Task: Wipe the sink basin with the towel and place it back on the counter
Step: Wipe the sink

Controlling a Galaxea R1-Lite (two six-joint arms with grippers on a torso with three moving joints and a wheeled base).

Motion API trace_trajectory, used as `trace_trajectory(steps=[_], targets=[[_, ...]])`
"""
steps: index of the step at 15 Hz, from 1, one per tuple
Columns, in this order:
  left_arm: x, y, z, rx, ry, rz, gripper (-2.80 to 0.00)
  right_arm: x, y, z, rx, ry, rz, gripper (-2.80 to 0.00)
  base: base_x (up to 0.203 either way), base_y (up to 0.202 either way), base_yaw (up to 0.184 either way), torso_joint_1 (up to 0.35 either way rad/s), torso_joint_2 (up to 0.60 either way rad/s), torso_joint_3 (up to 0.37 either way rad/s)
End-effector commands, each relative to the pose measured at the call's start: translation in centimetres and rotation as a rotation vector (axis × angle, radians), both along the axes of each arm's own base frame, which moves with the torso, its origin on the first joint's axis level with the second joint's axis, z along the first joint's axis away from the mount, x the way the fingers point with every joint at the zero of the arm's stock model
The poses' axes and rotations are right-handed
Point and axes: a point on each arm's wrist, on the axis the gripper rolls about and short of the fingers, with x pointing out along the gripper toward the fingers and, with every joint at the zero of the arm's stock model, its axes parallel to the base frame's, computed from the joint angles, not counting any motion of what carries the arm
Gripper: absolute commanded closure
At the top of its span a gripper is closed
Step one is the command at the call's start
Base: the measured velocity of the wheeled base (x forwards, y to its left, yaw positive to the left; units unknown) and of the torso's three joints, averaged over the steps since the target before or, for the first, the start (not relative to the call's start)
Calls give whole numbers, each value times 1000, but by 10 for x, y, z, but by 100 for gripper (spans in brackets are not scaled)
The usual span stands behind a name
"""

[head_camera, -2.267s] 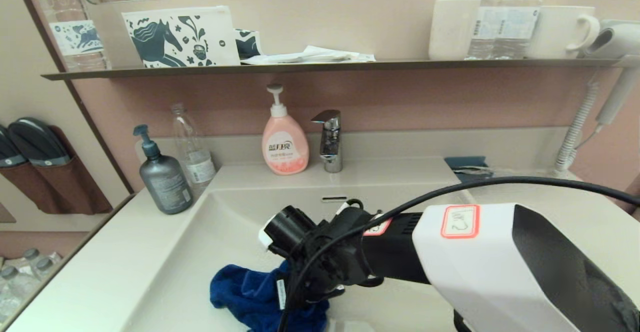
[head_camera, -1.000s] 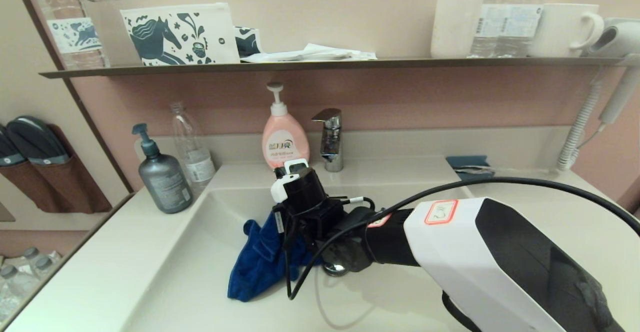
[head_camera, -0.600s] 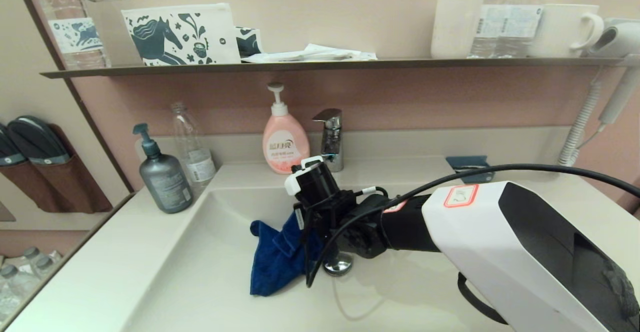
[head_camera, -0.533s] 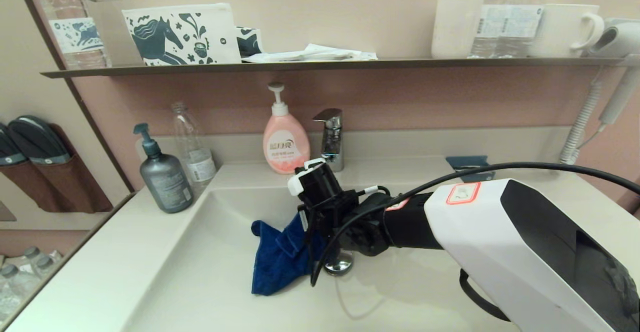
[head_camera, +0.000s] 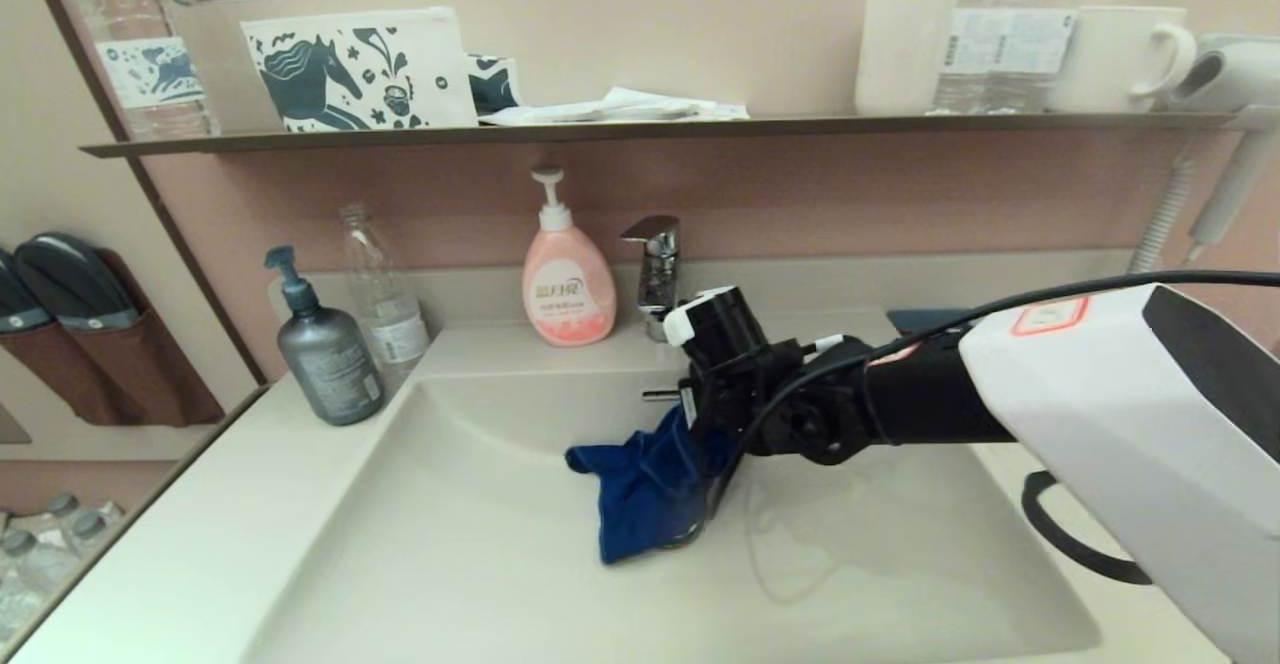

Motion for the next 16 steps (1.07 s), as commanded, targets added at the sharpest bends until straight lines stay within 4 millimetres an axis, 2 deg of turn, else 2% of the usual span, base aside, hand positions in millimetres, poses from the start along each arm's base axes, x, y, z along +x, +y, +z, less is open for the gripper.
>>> trace_trajectory(steps=[1,3,6,7,13,16], targets=[[0,0,0,0,-2,0,0,-11,-17,9,-19,24,-8,0,0,0,0,0,0,0],[0,0,0,0,-2,0,0,-14,-19,-3,-46,55,-7,0,0,0,0,0,0,0],[0,0,0,0,-1,0,0,-12,-22,-2,-37,56,-9,0,0,0,0,0,0,0],[0,0,0,0,-1,0,0,-15,-17,-4,-42,60,5,0,0,0,0,0,0,0],[0,0,0,0,-1,0,0,-57,42,-25,-33,121,228,0,0,0,0,0,0,0],[0,0,0,0,-1,0,0,-50,61,-30,33,124,270,0,0,0,0,0,0,0]])
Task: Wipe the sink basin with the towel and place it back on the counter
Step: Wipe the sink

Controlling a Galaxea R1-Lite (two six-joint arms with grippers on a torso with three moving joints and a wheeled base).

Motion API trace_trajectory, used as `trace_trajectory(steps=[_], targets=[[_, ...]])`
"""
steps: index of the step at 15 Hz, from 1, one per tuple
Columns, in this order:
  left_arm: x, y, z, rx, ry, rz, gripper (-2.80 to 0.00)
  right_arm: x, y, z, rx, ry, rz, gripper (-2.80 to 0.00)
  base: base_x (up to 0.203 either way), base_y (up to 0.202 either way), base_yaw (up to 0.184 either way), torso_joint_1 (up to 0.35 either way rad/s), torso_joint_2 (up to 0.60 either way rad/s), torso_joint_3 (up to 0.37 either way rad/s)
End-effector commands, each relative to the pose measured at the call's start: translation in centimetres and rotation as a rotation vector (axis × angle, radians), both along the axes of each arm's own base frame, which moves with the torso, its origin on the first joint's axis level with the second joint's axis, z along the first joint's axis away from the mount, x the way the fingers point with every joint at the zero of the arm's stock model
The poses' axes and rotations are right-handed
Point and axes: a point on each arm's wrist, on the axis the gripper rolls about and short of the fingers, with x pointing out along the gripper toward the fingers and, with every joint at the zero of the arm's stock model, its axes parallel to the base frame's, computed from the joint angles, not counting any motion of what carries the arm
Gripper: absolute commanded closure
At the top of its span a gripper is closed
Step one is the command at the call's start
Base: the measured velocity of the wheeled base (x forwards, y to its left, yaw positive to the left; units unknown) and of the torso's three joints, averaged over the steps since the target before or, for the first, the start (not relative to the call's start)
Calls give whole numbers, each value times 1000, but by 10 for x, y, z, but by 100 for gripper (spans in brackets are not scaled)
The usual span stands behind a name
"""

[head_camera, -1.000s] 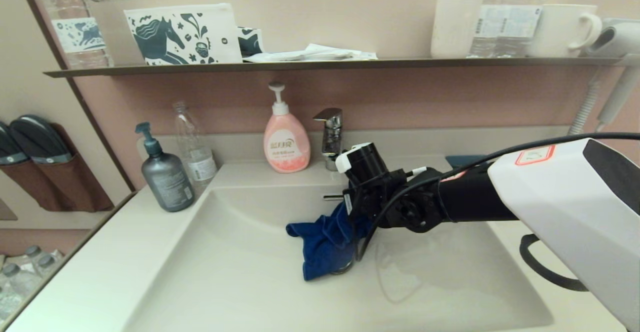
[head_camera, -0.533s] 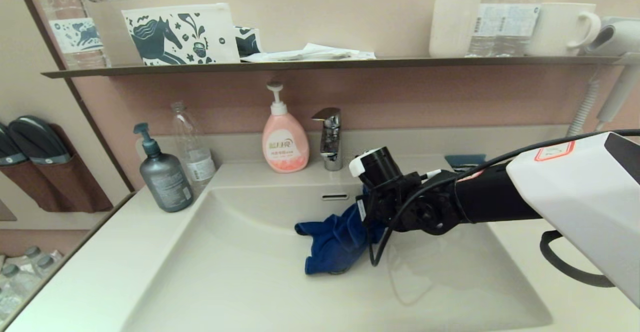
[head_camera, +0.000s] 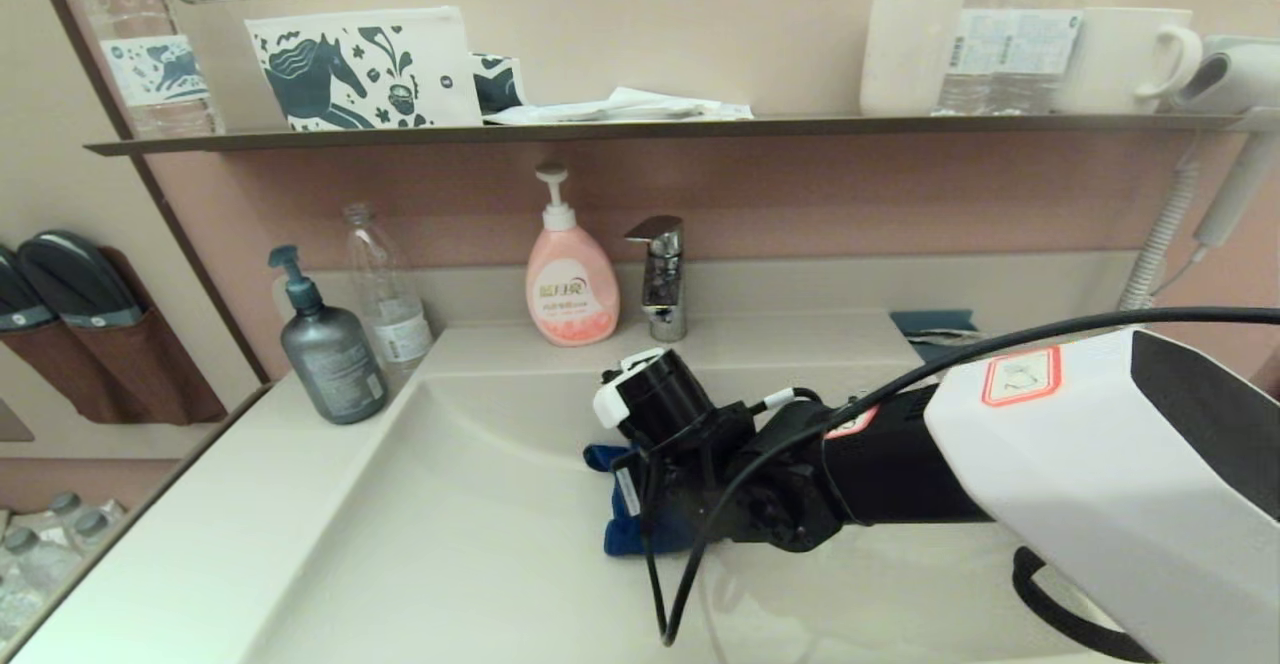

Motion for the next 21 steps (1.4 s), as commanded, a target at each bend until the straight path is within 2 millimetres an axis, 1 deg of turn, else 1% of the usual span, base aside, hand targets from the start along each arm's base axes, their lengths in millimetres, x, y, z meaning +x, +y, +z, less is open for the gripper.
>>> trace_trajectory(steps=[1,3,4,5,7,9,11,14,19,21], targets=[[0,0,0,0,0,0,0,11,17,-11,43,2,5,0,0,0,0,0,0,0],[0,0,0,0,-1,0,0,23,28,-12,108,0,27,0,0,0,0,0,0,0],[0,0,0,0,0,0,0,30,33,-19,121,3,30,0,0,0,0,0,0,0],[0,0,0,0,0,0,0,36,35,-25,129,3,27,0,0,0,0,0,0,0],[0,0,0,0,0,0,0,48,31,-36,125,8,9,0,0,0,0,0,0,0],[0,0,0,0,0,0,0,59,21,-39,128,8,-21,0,0,0,0,0,0,0],[0,0,0,0,0,0,0,70,9,-38,130,5,-57,0,0,0,0,0,0,0],[0,0,0,0,0,0,0,81,-7,-30,143,-3,-118,0,0,0,0,0,0,0],[0,0,0,0,-1,0,0,86,-27,-32,94,12,-193,0,0,0,0,0,0,0],[0,0,0,0,0,0,0,85,-35,-38,64,29,-214,0,0,0,0,0,0,0]])
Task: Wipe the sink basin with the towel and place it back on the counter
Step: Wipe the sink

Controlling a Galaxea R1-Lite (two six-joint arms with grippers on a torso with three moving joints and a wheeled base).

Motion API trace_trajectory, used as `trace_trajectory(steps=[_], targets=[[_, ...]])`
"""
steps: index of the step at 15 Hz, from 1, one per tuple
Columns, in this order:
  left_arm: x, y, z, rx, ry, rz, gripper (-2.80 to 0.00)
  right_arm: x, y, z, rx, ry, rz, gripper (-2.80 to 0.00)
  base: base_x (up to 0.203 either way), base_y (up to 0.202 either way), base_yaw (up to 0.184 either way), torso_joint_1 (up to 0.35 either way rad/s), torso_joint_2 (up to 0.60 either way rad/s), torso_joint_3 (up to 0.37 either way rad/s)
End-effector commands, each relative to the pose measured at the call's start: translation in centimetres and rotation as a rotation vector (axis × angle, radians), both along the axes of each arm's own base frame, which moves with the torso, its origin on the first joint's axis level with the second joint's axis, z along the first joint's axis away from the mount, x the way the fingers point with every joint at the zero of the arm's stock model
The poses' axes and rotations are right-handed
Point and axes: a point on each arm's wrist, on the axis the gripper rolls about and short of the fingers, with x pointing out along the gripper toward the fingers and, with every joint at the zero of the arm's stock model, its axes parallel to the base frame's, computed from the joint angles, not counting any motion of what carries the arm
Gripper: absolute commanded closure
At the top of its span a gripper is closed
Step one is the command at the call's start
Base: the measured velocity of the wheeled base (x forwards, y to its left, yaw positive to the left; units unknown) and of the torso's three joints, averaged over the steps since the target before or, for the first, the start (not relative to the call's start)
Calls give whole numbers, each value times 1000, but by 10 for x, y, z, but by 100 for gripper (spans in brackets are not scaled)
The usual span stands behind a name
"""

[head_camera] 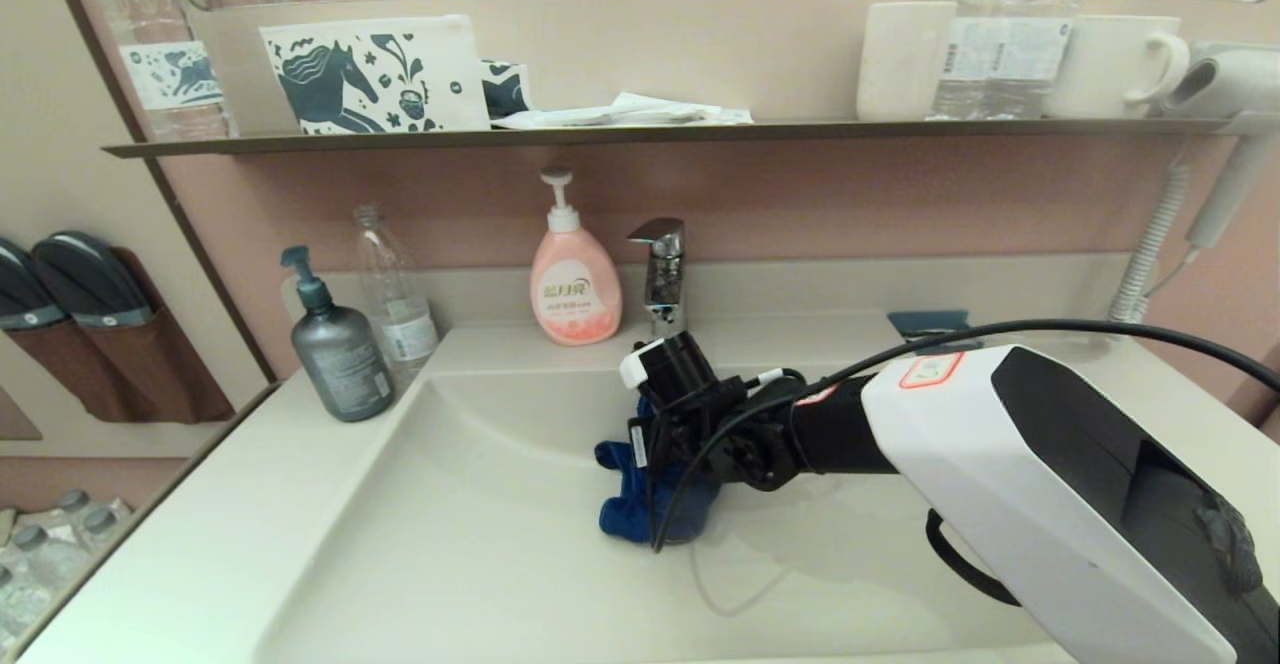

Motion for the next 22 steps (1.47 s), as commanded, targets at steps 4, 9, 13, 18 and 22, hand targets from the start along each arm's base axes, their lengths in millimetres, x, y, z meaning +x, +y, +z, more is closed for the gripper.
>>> trace_trajectory(steps=[4,9,13,18,22], targets=[[0,0,0,0,0,0,0,-6,-24,-4,-59,39,-59,0,0,0,0,0,0,0],[0,0,0,0,0,0,0,-18,-49,7,-92,65,-96,0,0,0,0,0,0,0],[0,0,0,0,0,0,0,-59,-28,-7,-143,104,-3,0,0,0,0,0,0,0],[0,0,0,0,0,0,0,-98,30,-10,-100,-39,94,0,0,0,0,0,0,0],[0,0,0,0,0,0,0,-109,63,9,-29,-239,138,0,0,0,0,0,0,0]])
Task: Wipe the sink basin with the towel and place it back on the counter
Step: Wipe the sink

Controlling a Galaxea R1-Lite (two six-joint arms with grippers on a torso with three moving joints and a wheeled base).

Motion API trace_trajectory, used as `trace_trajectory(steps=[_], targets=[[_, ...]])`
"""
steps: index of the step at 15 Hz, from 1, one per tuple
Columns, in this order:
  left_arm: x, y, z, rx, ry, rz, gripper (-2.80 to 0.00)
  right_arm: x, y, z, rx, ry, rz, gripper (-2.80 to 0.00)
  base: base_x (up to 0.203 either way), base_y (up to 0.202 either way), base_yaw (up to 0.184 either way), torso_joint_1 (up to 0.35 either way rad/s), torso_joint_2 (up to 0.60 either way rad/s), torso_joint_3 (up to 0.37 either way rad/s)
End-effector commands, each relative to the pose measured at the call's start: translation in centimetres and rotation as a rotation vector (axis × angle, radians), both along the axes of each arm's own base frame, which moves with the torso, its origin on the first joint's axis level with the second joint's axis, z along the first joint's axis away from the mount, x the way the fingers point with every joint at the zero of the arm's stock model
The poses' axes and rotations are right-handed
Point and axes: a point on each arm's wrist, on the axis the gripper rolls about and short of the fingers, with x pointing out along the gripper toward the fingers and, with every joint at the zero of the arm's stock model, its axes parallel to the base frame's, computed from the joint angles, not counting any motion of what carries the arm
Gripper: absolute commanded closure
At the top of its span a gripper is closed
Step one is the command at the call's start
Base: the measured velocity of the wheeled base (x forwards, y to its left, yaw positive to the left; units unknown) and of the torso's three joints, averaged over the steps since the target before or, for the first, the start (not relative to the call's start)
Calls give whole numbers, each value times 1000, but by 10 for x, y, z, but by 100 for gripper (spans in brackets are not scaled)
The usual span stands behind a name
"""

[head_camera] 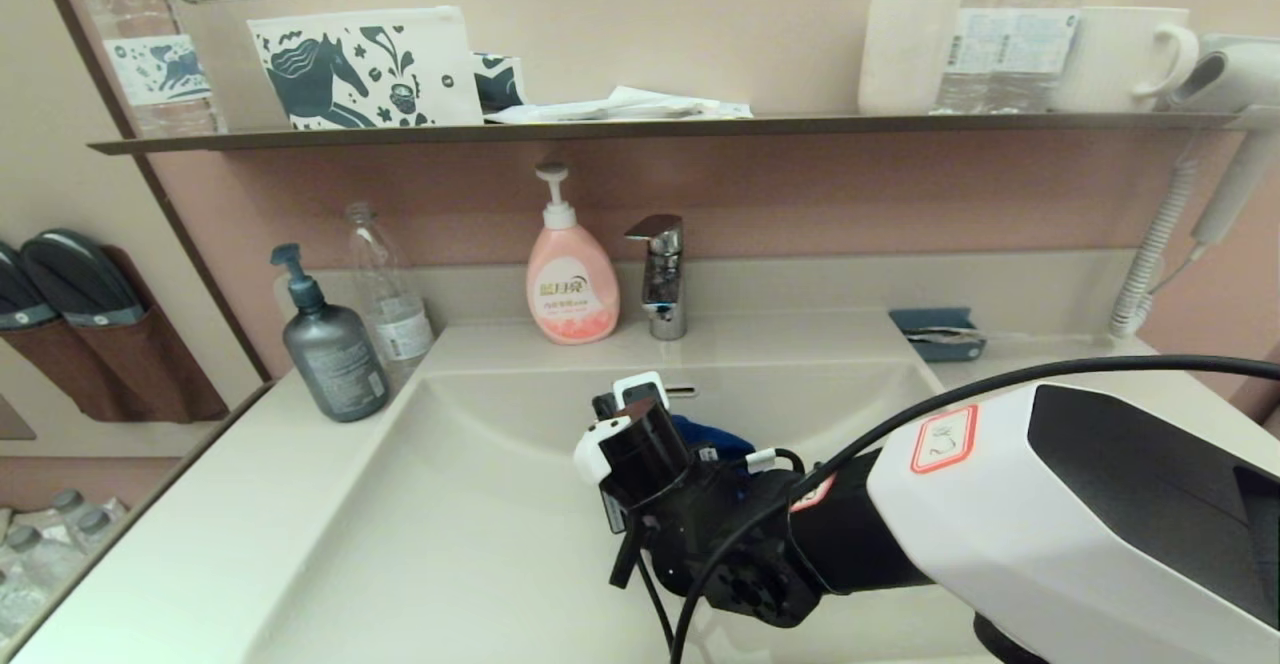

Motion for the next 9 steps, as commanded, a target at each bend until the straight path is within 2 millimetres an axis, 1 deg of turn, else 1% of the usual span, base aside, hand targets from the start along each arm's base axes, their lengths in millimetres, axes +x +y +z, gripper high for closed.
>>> trace_trajectory(steps=[1,3,5,8,9], targets=[[0,0,0,0,1,0,0,-6,21,0,43,-94,55,0,0,0,0,0,0,0],[0,0,0,0,1,0,0,-6,36,1,67,-192,94,0,0,0,0,0,0,0],[0,0,0,0,1,0,0,-1,51,-1,78,-279,107,0,0,0,0,0,0,0],[0,0,0,0,0,0,0,17,73,0,91,-403,115,0,0,0,0,0,0,0],[0,0,0,0,1,0,0,22,78,-3,83,-433,115,0,0,0,0,0,0,0]])
